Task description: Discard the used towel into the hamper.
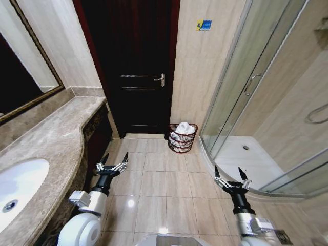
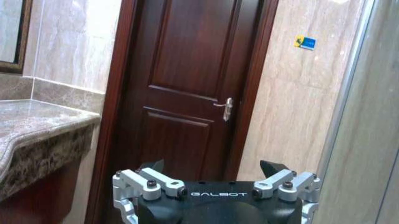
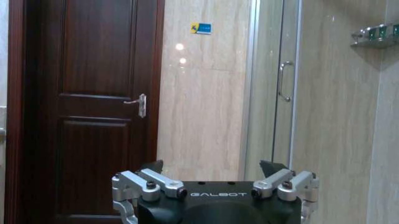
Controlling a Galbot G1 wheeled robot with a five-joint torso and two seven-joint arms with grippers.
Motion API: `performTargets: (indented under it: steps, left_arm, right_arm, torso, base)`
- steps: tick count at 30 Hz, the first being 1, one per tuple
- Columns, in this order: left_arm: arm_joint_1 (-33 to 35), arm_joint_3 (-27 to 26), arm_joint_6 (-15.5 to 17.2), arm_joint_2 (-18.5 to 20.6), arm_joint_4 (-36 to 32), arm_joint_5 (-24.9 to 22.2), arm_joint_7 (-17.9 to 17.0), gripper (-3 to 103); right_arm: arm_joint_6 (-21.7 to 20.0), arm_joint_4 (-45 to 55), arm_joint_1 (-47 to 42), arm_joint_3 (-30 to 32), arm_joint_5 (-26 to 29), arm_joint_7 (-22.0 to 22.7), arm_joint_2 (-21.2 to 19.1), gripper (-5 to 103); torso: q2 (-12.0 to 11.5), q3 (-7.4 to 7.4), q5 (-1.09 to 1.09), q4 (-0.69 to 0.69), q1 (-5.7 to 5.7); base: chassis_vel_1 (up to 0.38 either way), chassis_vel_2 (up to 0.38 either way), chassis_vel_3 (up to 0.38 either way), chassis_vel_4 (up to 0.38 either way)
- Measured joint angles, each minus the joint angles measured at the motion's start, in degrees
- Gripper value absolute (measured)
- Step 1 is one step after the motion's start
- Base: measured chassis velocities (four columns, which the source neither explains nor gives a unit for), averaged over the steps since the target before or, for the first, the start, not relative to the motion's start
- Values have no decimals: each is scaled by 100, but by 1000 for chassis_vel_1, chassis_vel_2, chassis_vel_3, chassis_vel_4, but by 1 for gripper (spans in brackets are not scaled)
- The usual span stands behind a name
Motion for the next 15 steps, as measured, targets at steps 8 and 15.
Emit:
performTargets:
  steps: [8, 15]
  left_arm:
    - [0, 0, 0, 0, 0, 0, 0, 100]
    - [0, 0, 0, 0, 0, 0, 0, 100]
  right_arm:
    - [0, 0, 0, 0, 0, 0, 0, 100]
    - [0, 0, 0, 0, 0, 0, 0, 100]
  torso:
    - [0, 0, 0, 0, 0]
    - [0, 0, 0, 0, 0]
  base:
    - [0, 0, 0, 0]
    - [0, 0, 0, 0]
